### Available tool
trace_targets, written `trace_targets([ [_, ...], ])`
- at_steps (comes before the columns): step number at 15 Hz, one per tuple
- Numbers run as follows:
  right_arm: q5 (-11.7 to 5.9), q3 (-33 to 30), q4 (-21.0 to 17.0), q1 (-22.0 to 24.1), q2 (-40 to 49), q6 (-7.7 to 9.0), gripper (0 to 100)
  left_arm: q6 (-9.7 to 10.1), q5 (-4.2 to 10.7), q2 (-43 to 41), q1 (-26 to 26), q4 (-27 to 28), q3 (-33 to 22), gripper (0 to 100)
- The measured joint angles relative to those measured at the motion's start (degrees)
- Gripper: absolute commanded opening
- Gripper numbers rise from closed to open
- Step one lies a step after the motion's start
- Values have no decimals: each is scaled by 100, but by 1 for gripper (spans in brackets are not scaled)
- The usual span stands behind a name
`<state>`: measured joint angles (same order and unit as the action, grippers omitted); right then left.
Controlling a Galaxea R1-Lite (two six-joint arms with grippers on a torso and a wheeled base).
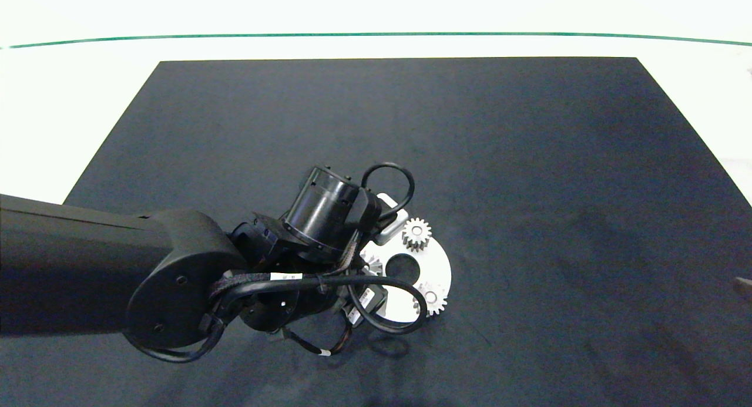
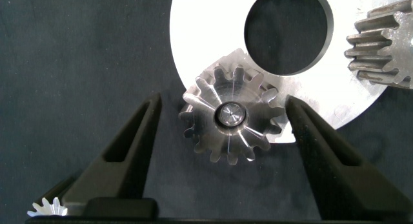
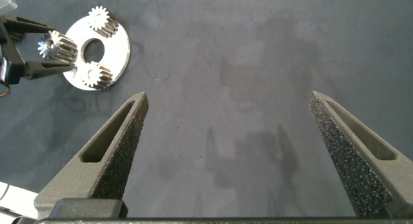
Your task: Remove an incorrectly installed larger gear and replace it with the correct smaller gear
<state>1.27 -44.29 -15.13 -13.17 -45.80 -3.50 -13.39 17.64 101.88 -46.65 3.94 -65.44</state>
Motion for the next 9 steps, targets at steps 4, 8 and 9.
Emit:
trace_targets([
  [4,-4,0,0,0,0,0,100,9,0,0,-1,0,4,65],
  [8,-6,0,0,0,0,0,100,11,0,7,5,0,4,57],
  [9,-6,0,0,2,0,0,100,11,-1,7,7,2,1,54],
])
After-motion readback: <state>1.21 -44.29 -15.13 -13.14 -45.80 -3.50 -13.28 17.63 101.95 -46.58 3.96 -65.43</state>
